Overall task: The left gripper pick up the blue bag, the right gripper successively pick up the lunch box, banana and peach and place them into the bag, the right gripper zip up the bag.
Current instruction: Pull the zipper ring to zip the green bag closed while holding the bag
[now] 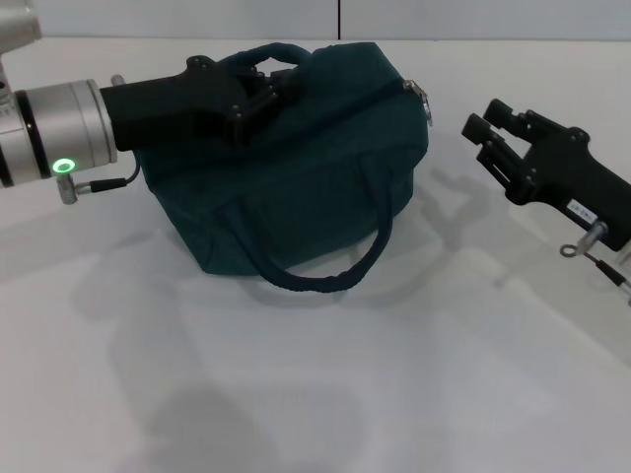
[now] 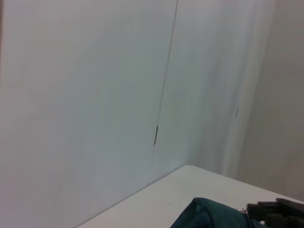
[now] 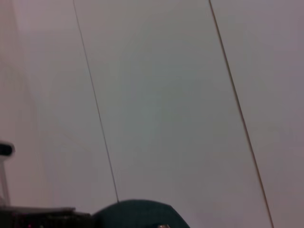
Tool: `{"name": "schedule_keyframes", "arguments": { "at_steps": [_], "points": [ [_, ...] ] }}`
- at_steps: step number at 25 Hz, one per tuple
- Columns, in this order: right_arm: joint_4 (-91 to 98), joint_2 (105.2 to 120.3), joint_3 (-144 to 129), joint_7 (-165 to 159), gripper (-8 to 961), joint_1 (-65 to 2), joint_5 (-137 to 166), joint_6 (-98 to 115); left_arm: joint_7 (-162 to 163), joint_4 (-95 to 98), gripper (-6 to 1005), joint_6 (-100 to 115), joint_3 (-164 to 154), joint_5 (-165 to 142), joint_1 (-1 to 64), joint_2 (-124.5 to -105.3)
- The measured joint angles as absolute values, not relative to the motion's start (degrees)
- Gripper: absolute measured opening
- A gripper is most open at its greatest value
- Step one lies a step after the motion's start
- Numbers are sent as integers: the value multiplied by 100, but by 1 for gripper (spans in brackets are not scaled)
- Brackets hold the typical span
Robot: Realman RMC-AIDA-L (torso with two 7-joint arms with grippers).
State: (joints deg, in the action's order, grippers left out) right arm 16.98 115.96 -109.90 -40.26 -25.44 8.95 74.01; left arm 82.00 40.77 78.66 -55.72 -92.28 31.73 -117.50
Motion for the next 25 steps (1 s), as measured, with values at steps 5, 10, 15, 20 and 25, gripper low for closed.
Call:
{"name": "schedule_keyframes", "arguments": {
  "at_steps": [5, 10, 15, 20, 25],
  "points": [
    [1800, 11610, -11038, -3842, 275, -2689, 927, 7048, 8141, 4070, 47, 7877, -5572, -9217, 3164, -11759],
    [1973, 11618, -11214, -3748, 310, -2807, 971, 6748, 8121, 4076, 47, 7886, -5572, -9208, 3164, -11768],
    [2127, 11618, -11365, -3648, 311, -2819, 984, 6605, 8121, 4085, 47, 7891, -5572, -9205, 3136, -11769],
    [2135, 11593, -11486, -3645, 311, -2706, 986, 6738, 8082, 4120, 48, 7894, -5572, -9199, 3062, -11769],
    [2102, 11582, -11473, -3642, 310, -2601, 986, 6824, 7965, 4122, 48, 7894, -5565, -9192, 3006, -11768]
  ]
}}
